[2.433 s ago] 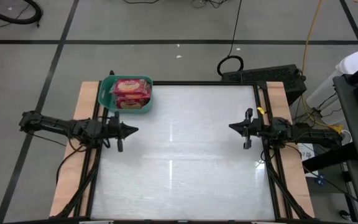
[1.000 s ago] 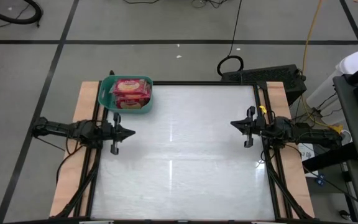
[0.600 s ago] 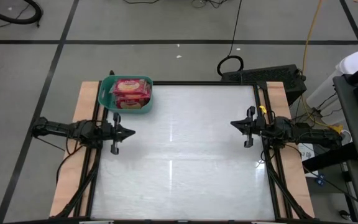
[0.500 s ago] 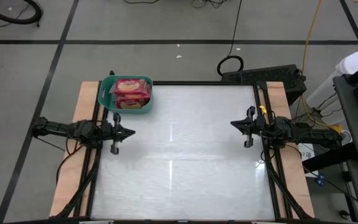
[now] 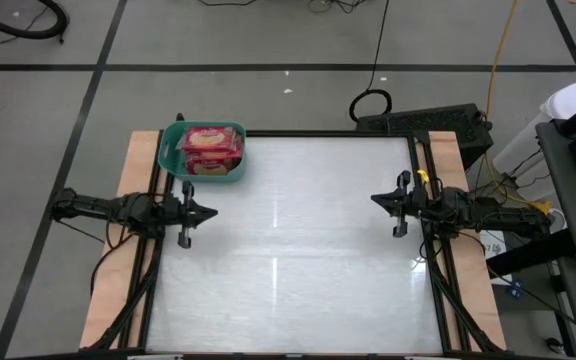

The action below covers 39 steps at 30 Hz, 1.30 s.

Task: Sort popcorn bags into baskets
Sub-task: Return to Home Position

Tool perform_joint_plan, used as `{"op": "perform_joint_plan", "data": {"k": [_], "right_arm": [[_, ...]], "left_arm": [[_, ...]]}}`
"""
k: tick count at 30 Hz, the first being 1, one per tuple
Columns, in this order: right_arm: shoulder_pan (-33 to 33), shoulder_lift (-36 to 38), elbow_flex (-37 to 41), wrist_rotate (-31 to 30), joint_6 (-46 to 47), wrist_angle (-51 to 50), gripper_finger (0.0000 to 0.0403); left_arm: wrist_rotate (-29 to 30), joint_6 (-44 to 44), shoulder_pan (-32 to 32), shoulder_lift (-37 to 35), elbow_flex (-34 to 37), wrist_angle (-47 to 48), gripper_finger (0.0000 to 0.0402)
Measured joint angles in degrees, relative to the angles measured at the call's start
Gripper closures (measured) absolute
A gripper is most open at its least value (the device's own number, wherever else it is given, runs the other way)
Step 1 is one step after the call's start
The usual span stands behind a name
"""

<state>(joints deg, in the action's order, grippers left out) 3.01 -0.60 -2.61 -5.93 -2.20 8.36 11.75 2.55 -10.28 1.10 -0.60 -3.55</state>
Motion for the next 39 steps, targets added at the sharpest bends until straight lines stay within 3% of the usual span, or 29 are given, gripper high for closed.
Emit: {"op": "perform_joint_plan", "data": {"k": [24, 39], "right_arm": [[0.0, 0.0, 0.0, 0.0, 0.0, -0.1, 0.0403], [0.0, 0.0, 0.0, 0.0, 0.0, -5.2, 0.0403]], "left_arm": [[0.0, 0.0, 0.0, 0.0, 0.0, -0.1, 0.0378], [0.0, 0.0, 0.0, 0.0, 0.0, -0.1, 0.0378]]}}
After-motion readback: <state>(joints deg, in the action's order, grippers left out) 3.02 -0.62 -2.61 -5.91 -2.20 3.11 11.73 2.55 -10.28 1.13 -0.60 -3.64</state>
